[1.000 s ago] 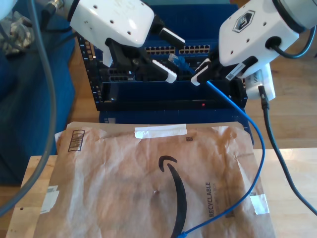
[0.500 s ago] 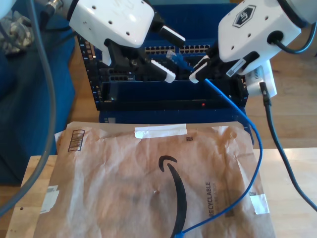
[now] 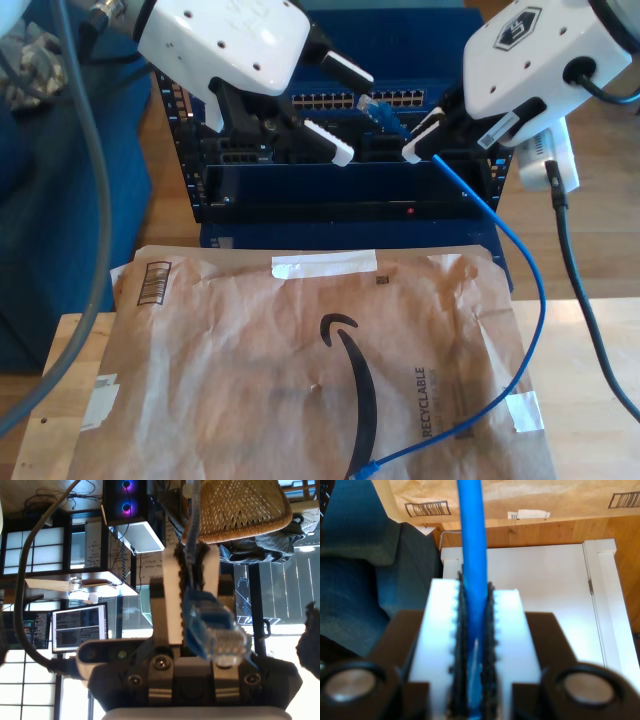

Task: Grab the cable and plug it in

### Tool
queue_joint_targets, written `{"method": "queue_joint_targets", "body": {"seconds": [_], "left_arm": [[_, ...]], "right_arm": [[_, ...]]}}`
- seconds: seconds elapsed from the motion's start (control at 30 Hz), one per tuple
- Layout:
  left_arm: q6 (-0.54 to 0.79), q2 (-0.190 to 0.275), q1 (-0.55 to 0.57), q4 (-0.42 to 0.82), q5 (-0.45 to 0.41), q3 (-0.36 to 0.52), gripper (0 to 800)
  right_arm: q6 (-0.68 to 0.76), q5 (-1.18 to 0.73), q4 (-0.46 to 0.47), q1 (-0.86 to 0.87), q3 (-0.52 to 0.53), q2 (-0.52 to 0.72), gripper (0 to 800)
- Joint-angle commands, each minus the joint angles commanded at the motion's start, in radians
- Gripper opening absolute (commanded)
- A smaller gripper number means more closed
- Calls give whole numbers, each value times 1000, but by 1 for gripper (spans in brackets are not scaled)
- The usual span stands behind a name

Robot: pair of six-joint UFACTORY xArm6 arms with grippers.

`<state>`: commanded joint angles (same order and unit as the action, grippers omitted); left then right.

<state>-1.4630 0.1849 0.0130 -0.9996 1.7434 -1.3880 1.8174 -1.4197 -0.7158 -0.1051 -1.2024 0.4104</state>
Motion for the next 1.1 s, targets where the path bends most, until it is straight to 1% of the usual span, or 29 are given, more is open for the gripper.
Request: {"method": "queue_joint_targets", "body": {"seconds": [0.1, 0.13, 0.2, 0.27, 0.4, 0.43, 0.57, 0.63, 0.67, 0.73, 0.8, 0.87, 0.97, 1.1], "left_arm": [[2, 0, 0, 0, 0, 0, 769], [2, 0, 0, 0, 0, 0, 757], [2, 2, 0, -2, 0, 0, 687], [2, 2, 0, -2, -2, 0, 641], [2, 2, 0, -3, -2, 0, 576], [2, 2, 0, -3, -2, 0, 533], [2, 2, 0, -18, -2, 0, 518], [0, 2, -2, -29, -3, 0, 460], [0, 2, -2, -34, -3, 0, 455], [0, 2, -2, -38, -3, 3, 416], [0, 2, -3, -38, -5, 11, 411], [-3, 2, -3, -37, -5, 12, 378], [-3, 2, -3, -37, -6, 12, 378], [-3, 2, -5, -37, -11, 12, 324]], "right_arm": [[0, 0, -6, 0, 0, 0, 9], [0, 0, -6, 0, 0, 0, 9], [0, 0, -6, 0, 0, 0, 9], [0, 0, -6, 0, 0, 0, 9], [0, 0, -6, 0, 2, 0, 9], [0, 0, -6, -2, 2, 0, 9], [0, 0, -6, -2, 2, -2, 9], [0, 0, -6, -2, 2, -2, 9], [0, 0, -6, -2, 2, -2, 9], [0, 0, -8, -2, 0, -2, 9], [0, 0, -8, -2, -2, 0, 9], [0, 0, -11, 0, 0, 0, 9], [0, -3, -9, 0, 0, 0, 9], [0, -12, -8, 2, 0, 0, 9]]}}
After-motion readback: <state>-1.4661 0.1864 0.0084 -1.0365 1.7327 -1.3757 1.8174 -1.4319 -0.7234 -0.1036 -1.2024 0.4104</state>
